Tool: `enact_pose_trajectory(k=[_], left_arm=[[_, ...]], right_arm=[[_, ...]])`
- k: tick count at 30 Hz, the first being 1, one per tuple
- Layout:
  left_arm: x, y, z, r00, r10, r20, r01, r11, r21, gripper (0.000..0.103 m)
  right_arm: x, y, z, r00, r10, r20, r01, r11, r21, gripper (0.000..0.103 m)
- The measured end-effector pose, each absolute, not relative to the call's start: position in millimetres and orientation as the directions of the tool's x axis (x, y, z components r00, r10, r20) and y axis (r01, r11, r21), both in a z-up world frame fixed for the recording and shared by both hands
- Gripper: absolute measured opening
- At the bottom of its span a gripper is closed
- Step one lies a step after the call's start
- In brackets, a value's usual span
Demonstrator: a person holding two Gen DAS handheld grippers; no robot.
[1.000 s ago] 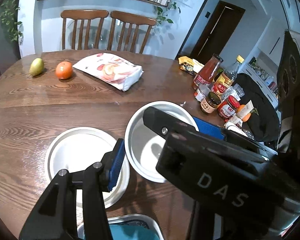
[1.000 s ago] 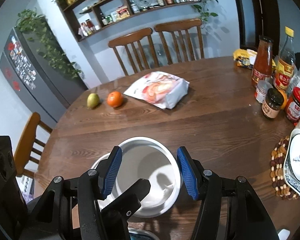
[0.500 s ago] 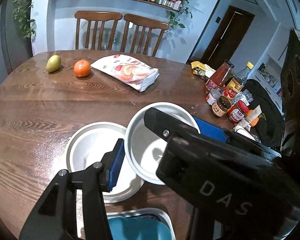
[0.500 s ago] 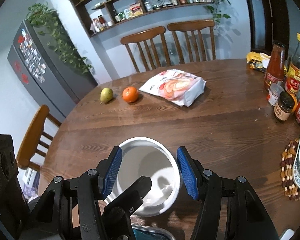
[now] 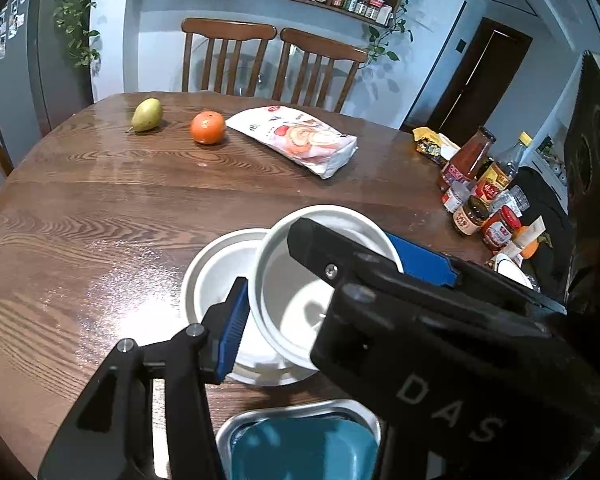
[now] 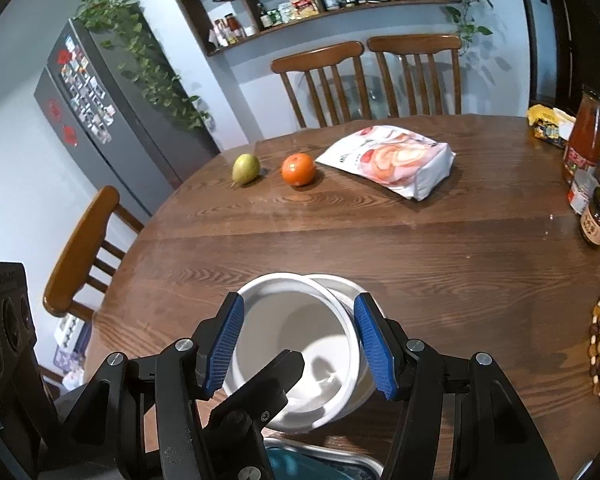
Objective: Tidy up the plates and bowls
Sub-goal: 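Lift the white ramekin with both grippers and carry it over the nested bowls, then lower the ramekin into the nested white bowls and open both grippers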
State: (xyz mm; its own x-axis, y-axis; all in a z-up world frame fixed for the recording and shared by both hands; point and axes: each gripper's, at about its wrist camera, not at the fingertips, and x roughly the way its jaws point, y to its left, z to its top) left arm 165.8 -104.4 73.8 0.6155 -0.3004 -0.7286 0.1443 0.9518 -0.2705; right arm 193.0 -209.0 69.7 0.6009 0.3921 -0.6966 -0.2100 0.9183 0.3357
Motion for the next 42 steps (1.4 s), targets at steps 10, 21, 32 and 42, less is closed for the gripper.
enact_pose_trajectory(k=[10, 21, 32, 42], left_arm=[[172, -92, 59, 0.572, -0.292, -0.767, 0.126, 0.955, -0.269, 0.045], [185, -92, 41, 0.501, -0.305, -0.81, 0.118, 0.951, -0.285, 0.044], [196, -93, 25, 0.432, -0.314, -0.845, 0.108, 0.949, -0.297, 0.044], [199, -92, 21, 0.416, -0.324, -0.849, 0.111, 0.945, -0.307, 0.044]], right_arm=[[198, -193, 56, 0.557, 0.397, -0.729, -0.215, 0.917, 0.335, 0.061], [208, -189, 37, 0.506, 0.369, -0.779, -0.179, 0.929, 0.324, 0.061], [218, -186, 20, 0.47, 0.333, -0.817, -0.15, 0.943, 0.299, 0.061], [220, -186, 17, 0.466, 0.322, -0.824, -0.139, 0.946, 0.291, 0.061]])
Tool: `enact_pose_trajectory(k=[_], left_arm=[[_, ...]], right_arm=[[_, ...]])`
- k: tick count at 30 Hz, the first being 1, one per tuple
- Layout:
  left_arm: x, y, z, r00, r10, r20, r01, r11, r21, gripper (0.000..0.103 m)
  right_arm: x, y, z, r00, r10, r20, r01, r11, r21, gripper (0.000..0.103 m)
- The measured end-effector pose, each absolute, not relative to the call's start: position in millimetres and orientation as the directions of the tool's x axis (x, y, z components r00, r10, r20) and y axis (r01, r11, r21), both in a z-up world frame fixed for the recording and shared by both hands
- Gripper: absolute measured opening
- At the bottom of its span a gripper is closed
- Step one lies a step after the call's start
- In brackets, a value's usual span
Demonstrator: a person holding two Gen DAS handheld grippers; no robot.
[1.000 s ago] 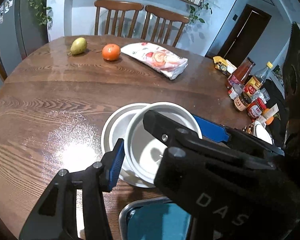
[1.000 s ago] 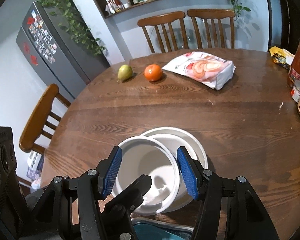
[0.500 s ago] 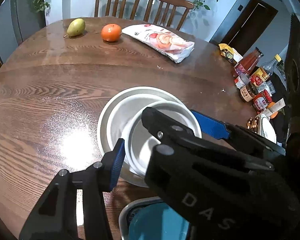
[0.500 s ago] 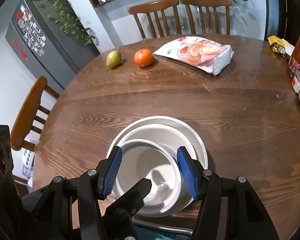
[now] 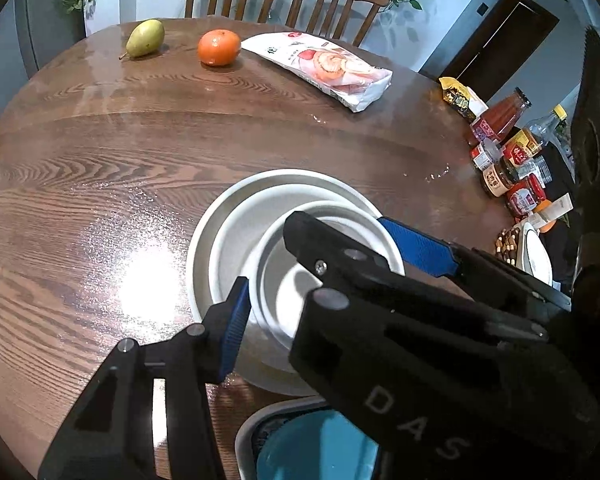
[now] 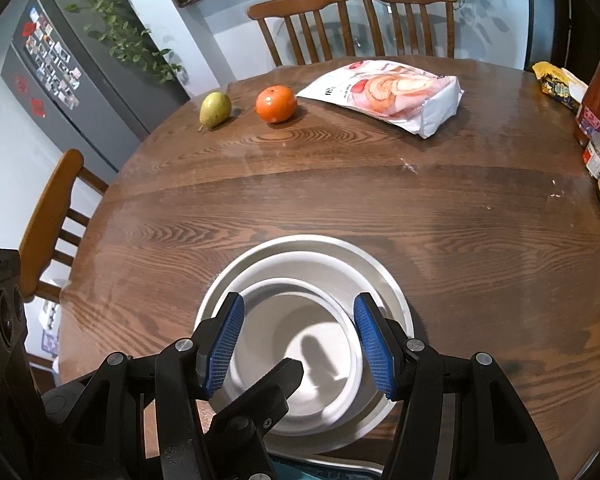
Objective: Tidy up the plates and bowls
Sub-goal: 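Lower the ramekin into the nested white bowls and open both grippers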
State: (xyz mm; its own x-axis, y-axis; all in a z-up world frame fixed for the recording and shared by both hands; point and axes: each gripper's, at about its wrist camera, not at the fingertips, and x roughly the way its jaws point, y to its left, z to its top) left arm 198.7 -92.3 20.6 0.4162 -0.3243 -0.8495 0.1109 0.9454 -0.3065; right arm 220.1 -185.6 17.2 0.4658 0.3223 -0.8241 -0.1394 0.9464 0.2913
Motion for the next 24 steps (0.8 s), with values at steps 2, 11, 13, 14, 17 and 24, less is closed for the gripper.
enact_pose_trajectory(k=[2, 11, 13, 14, 17, 24], left_arm=[[199, -92, 20, 0.414, -0.329, -0.849, 0.112, 0.944, -0.311, 0.044], [201, -92, 19, 0.414, -0.334, -0.847, 0.114, 0.942, -0.316, 0.046], [202, -92, 20, 0.412, -0.334, -0.847, 0.114, 0.942, -0.316, 0.046], [202, -91, 20, 0.411, -0.335, -0.848, 0.115, 0.942, -0.316, 0.047], [200, -92, 23, 0.416, -0.335, -0.846, 0.12, 0.942, -0.314, 0.047], [194, -87, 35, 0.461, -0.334, -0.822, 0.127, 0.942, -0.311, 0.059]], right_arm=[[221, -186, 17, 0.469, 0.317, -0.824, -0.137, 0.948, 0.287, 0.061], [223, -188, 15, 0.471, 0.319, -0.822, -0.13, 0.947, 0.293, 0.061], [222, -188, 16, 0.472, 0.318, -0.822, -0.133, 0.948, 0.291, 0.061], [222, -188, 16, 0.474, 0.318, -0.821, -0.134, 0.948, 0.29, 0.061], [221, -189, 18, 0.481, 0.319, -0.817, -0.136, 0.947, 0.29, 0.061], [218, -197, 29, 0.51, 0.32, -0.798, -0.128, 0.946, 0.297, 0.063]])
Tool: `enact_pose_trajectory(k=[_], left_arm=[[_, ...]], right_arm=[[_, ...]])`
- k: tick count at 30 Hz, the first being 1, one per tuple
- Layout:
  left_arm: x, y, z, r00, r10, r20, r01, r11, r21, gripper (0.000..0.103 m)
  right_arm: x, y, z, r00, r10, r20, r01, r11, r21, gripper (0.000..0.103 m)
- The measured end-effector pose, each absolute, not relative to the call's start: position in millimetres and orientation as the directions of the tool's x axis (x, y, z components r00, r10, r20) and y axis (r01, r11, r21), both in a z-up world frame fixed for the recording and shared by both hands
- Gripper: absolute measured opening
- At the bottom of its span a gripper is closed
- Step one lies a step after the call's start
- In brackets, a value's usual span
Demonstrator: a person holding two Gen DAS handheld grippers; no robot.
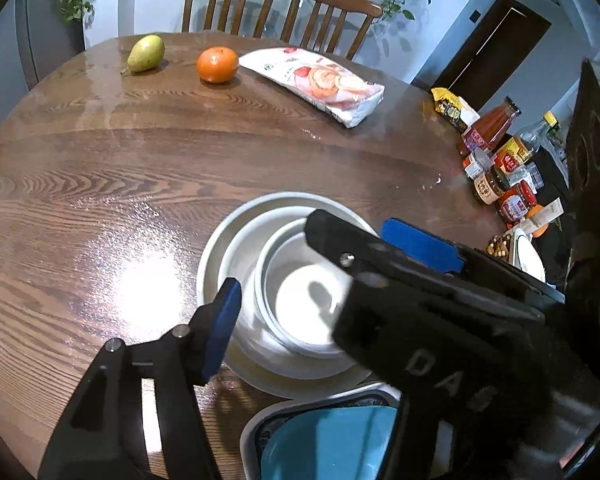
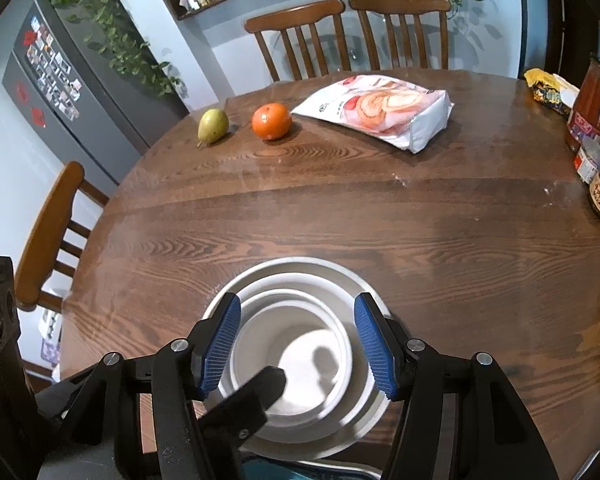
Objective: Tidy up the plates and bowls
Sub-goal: 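Lower the ramekin into the nested white bowls and open both grippers, then grip the rim of the three nested white bowls with both grippers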
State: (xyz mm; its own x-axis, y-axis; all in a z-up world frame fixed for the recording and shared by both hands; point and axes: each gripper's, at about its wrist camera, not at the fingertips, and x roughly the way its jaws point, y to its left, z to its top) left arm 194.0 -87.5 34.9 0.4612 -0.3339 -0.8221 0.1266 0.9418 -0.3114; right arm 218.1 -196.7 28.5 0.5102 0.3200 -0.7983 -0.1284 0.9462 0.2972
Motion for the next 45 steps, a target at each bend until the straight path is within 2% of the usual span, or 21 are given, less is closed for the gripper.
enact_pose_trajectory(k=[2, 4, 7, 10, 14, 23, 31, 45], left_arm=[[192, -85, 39, 0.476, -0.333, -0.814, 0.123, 0.941, -0.314, 0.061], [191, -81, 41, 0.487, -0.332, -0.808, 0.121, 0.942, -0.314, 0.067], [189, -76, 45, 0.51, -0.328, -0.795, 0.105, 0.941, -0.321, 0.073], [187, -73, 45, 0.528, -0.317, -0.788, 0.093, 0.944, -0.317, 0.078], [185, -72, 40, 0.526, -0.31, -0.792, 0.112, 0.948, -0.297, 0.08], [176, -47, 12, 0.575, -0.284, -0.767, 0.041, 0.947, -0.32, 0.08], [181, -48, -4, 0.549, -0.374, -0.747, 0.054, 0.908, -0.415, 0.08], [188, -45, -21, 0.513, -0.478, -0.713, 0.051, 0.846, -0.531, 0.08]], right_arm=[[217, -201, 32, 0.522, 0.324, -0.789, -0.122, 0.944, 0.306, 0.065], [215, -205, 37, 0.532, 0.328, -0.78, -0.12, 0.942, 0.314, 0.066], [211, -211, 43, 0.556, 0.329, -0.763, -0.123, 0.941, 0.316, 0.077], [205, -222, 45, 0.584, 0.32, -0.746, -0.102, 0.941, 0.323, 0.079], [199, -234, 35, 0.591, 0.333, -0.734, -0.092, 0.932, 0.349, 0.079], [199, -245, 7, 0.557, 0.412, -0.721, -0.066, 0.887, 0.457, 0.079], [200, -239, -7, 0.547, 0.405, -0.733, -0.06, 0.892, 0.448, 0.079], [206, -243, -29, 0.513, 0.487, -0.707, -0.046, 0.838, 0.544, 0.079]])
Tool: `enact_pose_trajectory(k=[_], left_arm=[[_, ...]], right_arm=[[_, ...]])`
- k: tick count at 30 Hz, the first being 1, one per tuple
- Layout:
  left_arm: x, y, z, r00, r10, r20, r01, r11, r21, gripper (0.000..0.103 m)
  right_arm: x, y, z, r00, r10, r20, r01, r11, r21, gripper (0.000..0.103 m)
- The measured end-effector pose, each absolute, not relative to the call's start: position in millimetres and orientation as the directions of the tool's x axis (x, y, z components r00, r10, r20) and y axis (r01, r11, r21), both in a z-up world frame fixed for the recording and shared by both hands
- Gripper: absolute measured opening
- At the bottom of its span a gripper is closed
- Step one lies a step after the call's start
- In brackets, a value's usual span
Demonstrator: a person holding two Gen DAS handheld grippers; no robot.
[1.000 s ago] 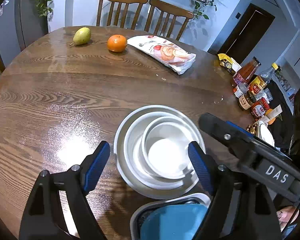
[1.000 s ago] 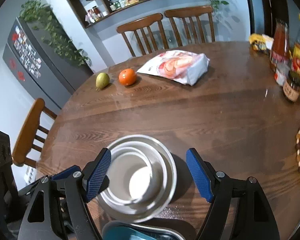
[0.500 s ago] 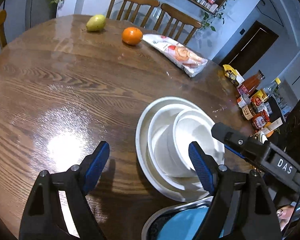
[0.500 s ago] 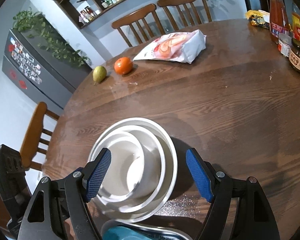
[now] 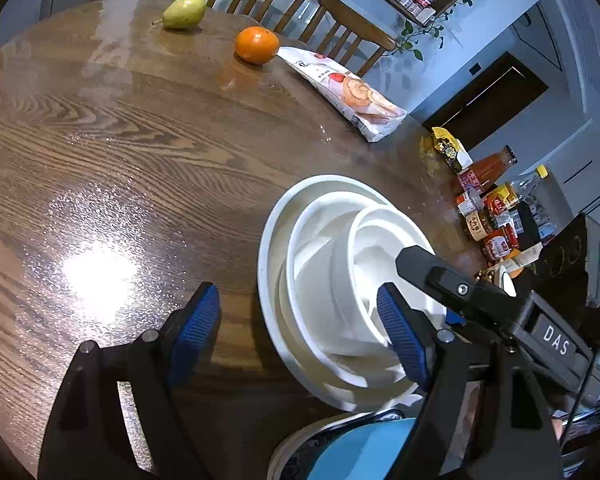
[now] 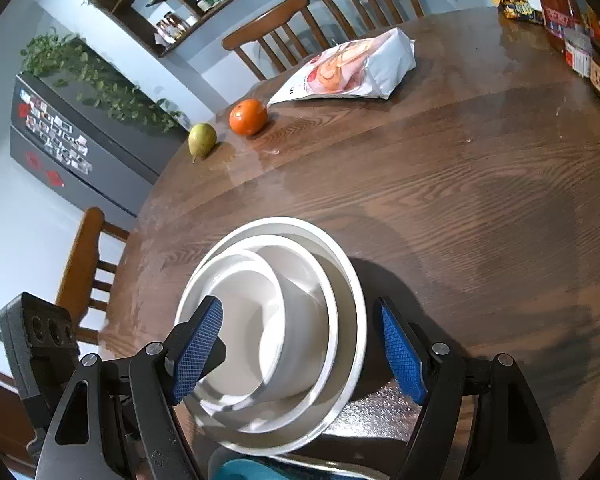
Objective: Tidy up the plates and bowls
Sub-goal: 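Grip the rim of the three nested white bowls with both grippers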
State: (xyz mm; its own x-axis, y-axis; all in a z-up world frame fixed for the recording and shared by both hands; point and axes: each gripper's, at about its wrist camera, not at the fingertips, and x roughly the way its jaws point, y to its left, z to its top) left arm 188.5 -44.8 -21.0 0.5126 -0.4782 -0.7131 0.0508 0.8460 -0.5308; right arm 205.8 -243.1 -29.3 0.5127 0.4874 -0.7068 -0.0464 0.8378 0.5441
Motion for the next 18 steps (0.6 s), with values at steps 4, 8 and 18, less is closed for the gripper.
enact_pose_trajectory(k=[4, 8, 18], left_arm=[[187, -46, -20, 0.521, -0.469, -0.713, 0.051, 0.851, -0.523, 0.08], [186, -47, -21, 0.543, -0.46, -0.702, 0.055, 0.854, -0.517, 0.079], [186, -48, -24, 0.569, -0.47, -0.675, 0.077, 0.847, -0.525, 0.075]], right_arm=[[208, -243, -35, 0.512, 0.489, -0.706, -0.031, 0.832, 0.554, 0.079], [209, -244, -38, 0.506, 0.491, -0.709, -0.023, 0.829, 0.558, 0.079], [215, -244, -51, 0.481, 0.534, -0.696, -0.008, 0.796, 0.605, 0.078]])
